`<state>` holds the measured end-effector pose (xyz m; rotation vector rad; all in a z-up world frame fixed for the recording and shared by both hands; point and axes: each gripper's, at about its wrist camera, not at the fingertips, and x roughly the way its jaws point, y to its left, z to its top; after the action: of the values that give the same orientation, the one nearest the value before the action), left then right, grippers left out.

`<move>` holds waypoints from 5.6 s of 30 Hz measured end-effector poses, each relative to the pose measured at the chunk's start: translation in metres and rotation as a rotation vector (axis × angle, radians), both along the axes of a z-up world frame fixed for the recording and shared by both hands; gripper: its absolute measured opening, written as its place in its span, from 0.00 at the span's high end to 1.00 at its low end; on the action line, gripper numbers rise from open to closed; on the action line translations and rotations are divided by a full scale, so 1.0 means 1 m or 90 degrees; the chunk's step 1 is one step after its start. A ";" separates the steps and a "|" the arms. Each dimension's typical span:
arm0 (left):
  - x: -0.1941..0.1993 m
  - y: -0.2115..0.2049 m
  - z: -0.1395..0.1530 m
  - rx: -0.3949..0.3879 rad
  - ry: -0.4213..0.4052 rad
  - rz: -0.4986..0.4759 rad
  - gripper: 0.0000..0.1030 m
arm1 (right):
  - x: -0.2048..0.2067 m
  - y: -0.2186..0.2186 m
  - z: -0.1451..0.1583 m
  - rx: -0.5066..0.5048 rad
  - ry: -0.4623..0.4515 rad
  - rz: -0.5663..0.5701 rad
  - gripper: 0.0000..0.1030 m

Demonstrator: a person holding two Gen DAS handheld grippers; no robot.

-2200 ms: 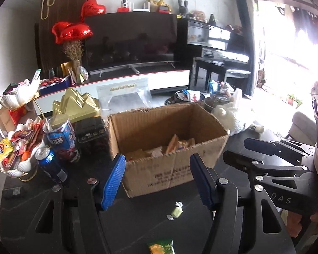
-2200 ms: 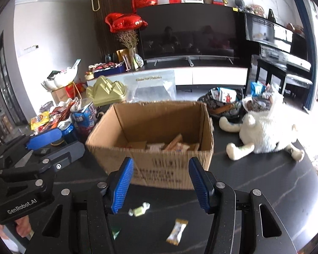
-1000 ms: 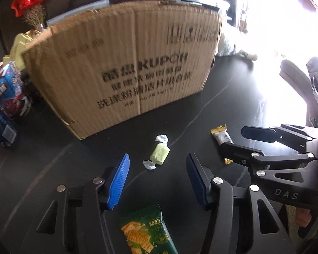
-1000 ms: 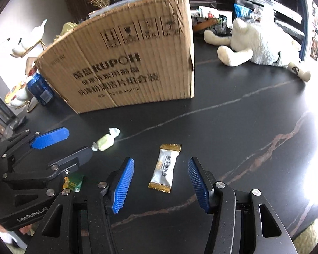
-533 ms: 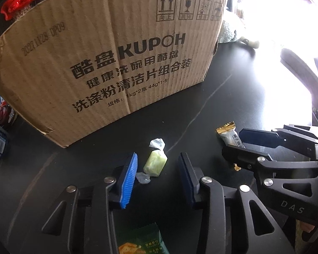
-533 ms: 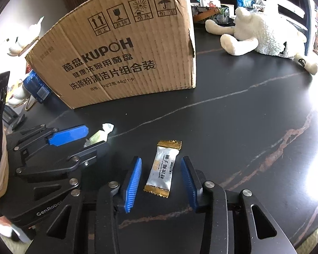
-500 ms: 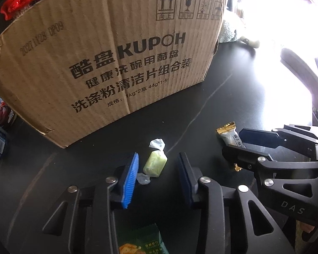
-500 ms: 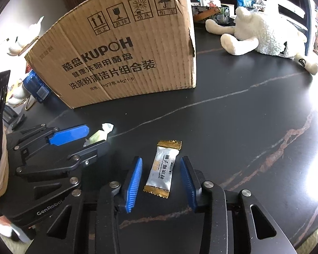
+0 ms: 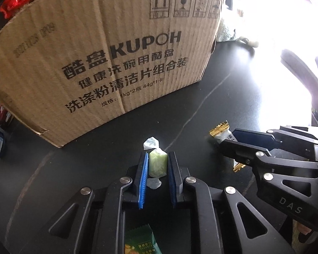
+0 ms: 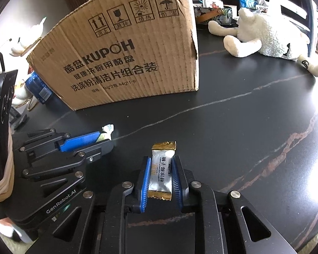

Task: Organize snacks
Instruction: 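Lift both held snacks and carry them over the KUPOH box, then open both tools above the box to drop the candy and bar, then move both open tools back toward the green cracker packet, then close the left tool on the green cracker packet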

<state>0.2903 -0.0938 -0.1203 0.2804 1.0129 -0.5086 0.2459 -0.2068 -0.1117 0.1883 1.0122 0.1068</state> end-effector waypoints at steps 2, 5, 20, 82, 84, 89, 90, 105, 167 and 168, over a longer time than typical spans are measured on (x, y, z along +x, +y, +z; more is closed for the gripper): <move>-0.002 0.003 0.004 -0.004 -0.003 0.007 0.82 | -0.001 0.000 0.002 0.005 -0.005 0.002 0.79; -0.008 0.009 0.013 -0.013 -0.006 0.021 0.82 | -0.002 0.000 0.006 0.010 -0.012 0.006 0.79; -0.040 0.035 0.071 -0.050 -0.063 0.076 0.82 | -0.020 0.011 0.051 0.034 -0.088 0.046 0.79; 0.066 0.044 0.184 -0.087 -0.161 0.188 0.63 | 0.098 0.014 0.171 -0.037 -0.184 0.061 0.66; 0.056 0.047 0.184 -0.083 -0.165 0.188 0.59 | 0.090 0.016 0.169 -0.036 -0.184 0.065 0.66; 0.024 0.052 0.185 -0.077 -0.174 0.190 0.54 | 0.061 0.021 0.170 -0.025 -0.194 0.075 0.62; 0.019 0.053 0.186 -0.077 -0.178 0.190 0.52 | 0.057 0.022 0.171 -0.026 -0.195 0.076 0.62; -0.067 0.067 0.169 -0.072 -0.184 0.194 0.47 | -0.028 0.034 0.159 -0.018 -0.198 0.084 0.62; -0.087 0.071 -0.006 -0.015 0.053 0.227 0.57 | -0.058 0.048 0.005 -0.067 0.022 0.111 0.54; -0.087 0.072 -0.005 -0.018 0.054 0.227 0.57 | -0.058 0.049 0.005 -0.067 0.022 0.112 0.54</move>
<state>0.2029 -0.0222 -0.1255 0.0492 1.1082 -0.2122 0.1877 -0.1582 -0.1066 0.0057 1.0649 0.2102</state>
